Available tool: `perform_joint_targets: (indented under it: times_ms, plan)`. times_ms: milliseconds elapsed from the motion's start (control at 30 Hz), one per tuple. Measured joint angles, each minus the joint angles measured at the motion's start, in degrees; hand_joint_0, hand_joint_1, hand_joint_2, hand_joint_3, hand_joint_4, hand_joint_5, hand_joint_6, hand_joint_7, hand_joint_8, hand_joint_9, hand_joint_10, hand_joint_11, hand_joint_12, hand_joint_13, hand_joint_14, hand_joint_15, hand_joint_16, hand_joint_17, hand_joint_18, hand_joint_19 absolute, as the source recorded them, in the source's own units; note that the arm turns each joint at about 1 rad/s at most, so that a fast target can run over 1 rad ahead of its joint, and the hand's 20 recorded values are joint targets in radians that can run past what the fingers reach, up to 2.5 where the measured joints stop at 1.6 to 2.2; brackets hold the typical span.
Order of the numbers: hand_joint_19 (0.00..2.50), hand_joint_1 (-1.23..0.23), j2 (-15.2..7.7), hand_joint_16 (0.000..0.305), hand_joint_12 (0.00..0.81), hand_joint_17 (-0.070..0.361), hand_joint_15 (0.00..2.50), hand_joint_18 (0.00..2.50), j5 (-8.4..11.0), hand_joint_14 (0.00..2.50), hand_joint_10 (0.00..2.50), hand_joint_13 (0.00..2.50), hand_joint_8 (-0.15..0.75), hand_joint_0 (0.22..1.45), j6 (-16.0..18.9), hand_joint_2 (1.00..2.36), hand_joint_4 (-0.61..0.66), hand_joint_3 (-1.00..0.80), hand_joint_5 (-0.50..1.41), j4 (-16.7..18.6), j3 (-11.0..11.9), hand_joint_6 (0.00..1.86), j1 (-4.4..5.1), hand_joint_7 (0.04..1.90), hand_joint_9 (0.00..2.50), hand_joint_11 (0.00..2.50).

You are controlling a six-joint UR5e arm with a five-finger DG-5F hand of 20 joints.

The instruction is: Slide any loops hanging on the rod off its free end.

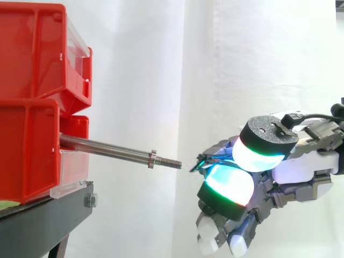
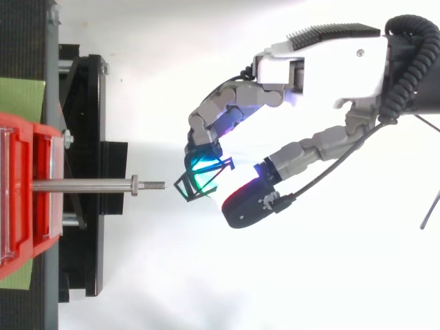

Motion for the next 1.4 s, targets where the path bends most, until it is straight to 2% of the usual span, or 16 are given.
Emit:
perform_joint_targets:
  times_ms: [367, 633, 767, 1033, 1200, 1400]
  plan:
    - [0.33, -0.75, 1.97, 0.050, 0.327, 0.112, 0.02, 0.68, 0.27, 0.00, 0.01, 0.60, 0.297, 0.67, 2.27, 1.01, 0.15, -0.32, -0.21, -5.10, -0.01, 0.85, -0.27, 1.06, 0.71, 0.24]
    - [0.32, -0.79, 2.28, 0.050, 0.325, 0.112, 0.01, 0.69, 0.37, 0.00, 0.01, 0.60, 0.298, 0.68, 5.50, 1.01, 0.16, -0.37, -0.21, -6.10, 0.02, 0.85, -0.23, 1.06, 0.72, 0.25]
    - [0.32, -0.79, 2.34, 0.050, 0.324, 0.112, 0.02, 0.70, 0.32, 0.00, 0.01, 0.61, 0.296, 0.71, 7.43, 1.01, 0.12, -0.42, -0.21, -6.26, 0.04, 0.85, -0.13, 1.06, 0.72, 0.24]
    - [0.34, -0.78, 2.35, 0.049, 0.325, 0.111, 0.02, 0.70, 0.30, 0.00, 0.01, 0.61, 0.294, 0.69, 9.15, 1.01, 0.16, -0.43, -0.21, -6.79, 0.03, 0.85, -0.03, 1.06, 0.73, 0.25]
    - [0.35, -0.74, 2.37, 0.049, 0.326, 0.110, 0.03, 0.69, 0.36, 0.00, 0.01, 0.61, 0.296, 0.66, 10.00, 1.00, 0.17, -0.45, -0.21, -6.80, 0.04, 0.84, 0.10, 1.10, 0.74, 0.25]
    - [0.38, -0.59, 2.37, 0.049, 0.325, 0.109, 0.04, 0.69, 0.40, 0.00, 0.01, 0.62, 0.308, 0.63, 10.99, 1.01, 0.13, -0.42, -0.18, -6.78, 0.04, 0.81, 0.22, 1.17, 0.78, 0.24]
